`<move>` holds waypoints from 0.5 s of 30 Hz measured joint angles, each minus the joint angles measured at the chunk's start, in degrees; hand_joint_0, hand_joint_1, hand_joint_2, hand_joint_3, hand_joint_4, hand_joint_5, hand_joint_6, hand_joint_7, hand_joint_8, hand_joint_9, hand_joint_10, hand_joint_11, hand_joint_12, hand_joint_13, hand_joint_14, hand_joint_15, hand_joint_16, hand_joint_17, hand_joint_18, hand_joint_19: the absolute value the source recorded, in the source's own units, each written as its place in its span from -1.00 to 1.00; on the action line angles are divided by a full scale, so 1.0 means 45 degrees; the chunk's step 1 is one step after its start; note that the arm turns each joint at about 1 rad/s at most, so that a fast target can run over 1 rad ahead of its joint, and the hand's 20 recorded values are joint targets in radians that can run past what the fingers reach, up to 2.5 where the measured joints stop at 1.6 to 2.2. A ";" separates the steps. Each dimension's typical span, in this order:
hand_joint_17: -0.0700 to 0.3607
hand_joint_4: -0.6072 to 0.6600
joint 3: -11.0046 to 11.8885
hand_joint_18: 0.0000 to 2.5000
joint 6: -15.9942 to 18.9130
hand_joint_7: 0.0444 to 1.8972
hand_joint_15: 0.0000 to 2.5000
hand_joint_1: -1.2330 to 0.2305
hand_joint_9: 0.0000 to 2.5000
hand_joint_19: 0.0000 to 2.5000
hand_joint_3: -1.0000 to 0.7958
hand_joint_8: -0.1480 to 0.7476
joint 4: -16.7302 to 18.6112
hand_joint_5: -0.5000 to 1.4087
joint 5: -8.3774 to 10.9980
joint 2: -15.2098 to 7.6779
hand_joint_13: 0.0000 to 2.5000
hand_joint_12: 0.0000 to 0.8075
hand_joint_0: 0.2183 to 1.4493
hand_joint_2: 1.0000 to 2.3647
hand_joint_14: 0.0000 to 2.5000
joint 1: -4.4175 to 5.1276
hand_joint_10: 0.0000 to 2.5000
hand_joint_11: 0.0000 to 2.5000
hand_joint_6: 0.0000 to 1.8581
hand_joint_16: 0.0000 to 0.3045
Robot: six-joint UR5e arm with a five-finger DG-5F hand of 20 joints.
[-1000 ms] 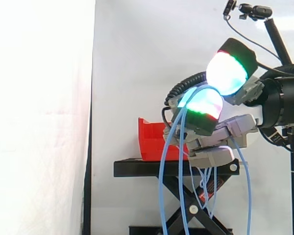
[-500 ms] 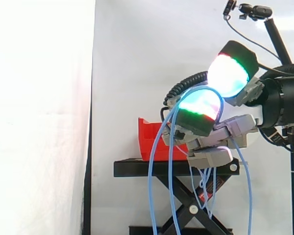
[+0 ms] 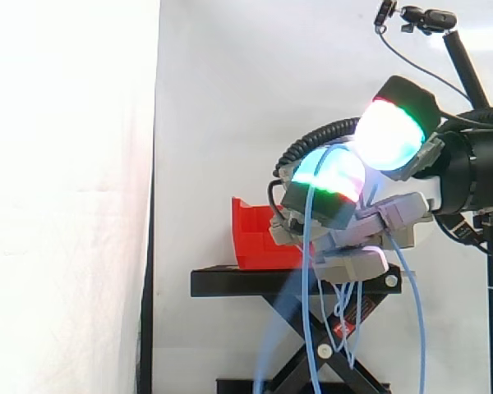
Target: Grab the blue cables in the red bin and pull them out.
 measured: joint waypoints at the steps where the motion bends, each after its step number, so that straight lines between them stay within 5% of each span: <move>1: -0.16 0.42 0.0000 -0.24 0.0000 -0.81 -0.82 -0.76 -0.36 0.08 -1.00 -0.06 -0.0003 0.13 0.0000 0.0000 -0.21 -0.16 -0.02 -1.00 1.00 -0.0005 -1.00 0.30 0.13 -0.67; 15: -0.12 0.46 0.0002 -0.24 0.0015 -0.82 -0.86 -0.65 -0.35 0.07 -1.00 -0.01 -0.0010 0.15 0.0000 -0.0001 -0.20 -0.12 -0.15 -1.00 1.00 -0.0031 -1.00 0.31 0.11 -0.65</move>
